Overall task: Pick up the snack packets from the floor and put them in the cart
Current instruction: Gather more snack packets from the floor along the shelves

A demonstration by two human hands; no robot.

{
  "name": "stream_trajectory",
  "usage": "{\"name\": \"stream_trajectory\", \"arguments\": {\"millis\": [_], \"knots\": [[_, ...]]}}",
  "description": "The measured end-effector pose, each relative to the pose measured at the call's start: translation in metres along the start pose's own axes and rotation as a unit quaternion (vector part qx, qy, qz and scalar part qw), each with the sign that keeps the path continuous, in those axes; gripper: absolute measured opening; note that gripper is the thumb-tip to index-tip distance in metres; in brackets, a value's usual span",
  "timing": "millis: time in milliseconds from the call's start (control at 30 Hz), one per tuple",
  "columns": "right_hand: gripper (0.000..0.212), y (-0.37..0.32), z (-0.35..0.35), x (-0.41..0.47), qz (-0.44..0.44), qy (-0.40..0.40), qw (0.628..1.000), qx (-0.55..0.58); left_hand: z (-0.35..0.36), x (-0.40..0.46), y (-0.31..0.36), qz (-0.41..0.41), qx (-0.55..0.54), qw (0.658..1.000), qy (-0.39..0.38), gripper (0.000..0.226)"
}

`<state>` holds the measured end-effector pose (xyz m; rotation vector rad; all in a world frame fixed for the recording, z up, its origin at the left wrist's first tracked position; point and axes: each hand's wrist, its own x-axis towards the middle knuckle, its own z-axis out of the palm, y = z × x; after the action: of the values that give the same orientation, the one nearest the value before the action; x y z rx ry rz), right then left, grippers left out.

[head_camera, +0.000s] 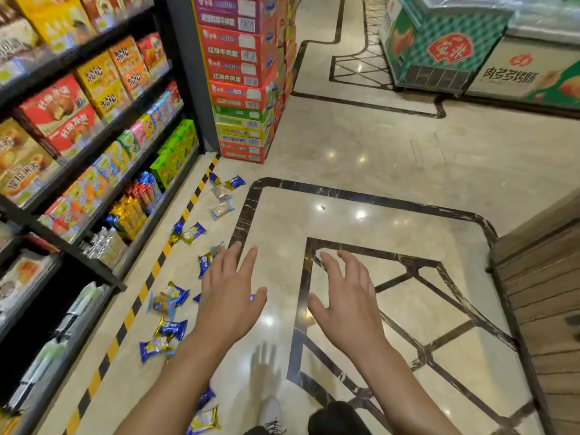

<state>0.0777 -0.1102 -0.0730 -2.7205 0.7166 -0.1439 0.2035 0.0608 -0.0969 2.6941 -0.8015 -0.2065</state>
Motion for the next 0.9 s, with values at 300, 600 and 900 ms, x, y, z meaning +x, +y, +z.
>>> {"name": "stream_trajectory", "arguments": {"millis": [300,600,900], "knots": [[0.070,0.016,0.019,0.133,-0.032,-0.041,0.999,0.006,0.008,0.107,0.005,-0.053,0.020,0.998,0.003,0.076],[0.068,0.049,0.016,0.304,-0.120,-0.060,0.991,0.027,0.005,0.238,0.034,-0.131,0.045,0.990,0.023,0.075],[0.072,0.060,0.008,0.443,-0.207,-0.093,0.973,0.035,-0.003,0.358,0.063,-0.164,0.058,0.984,0.043,0.075]]}}
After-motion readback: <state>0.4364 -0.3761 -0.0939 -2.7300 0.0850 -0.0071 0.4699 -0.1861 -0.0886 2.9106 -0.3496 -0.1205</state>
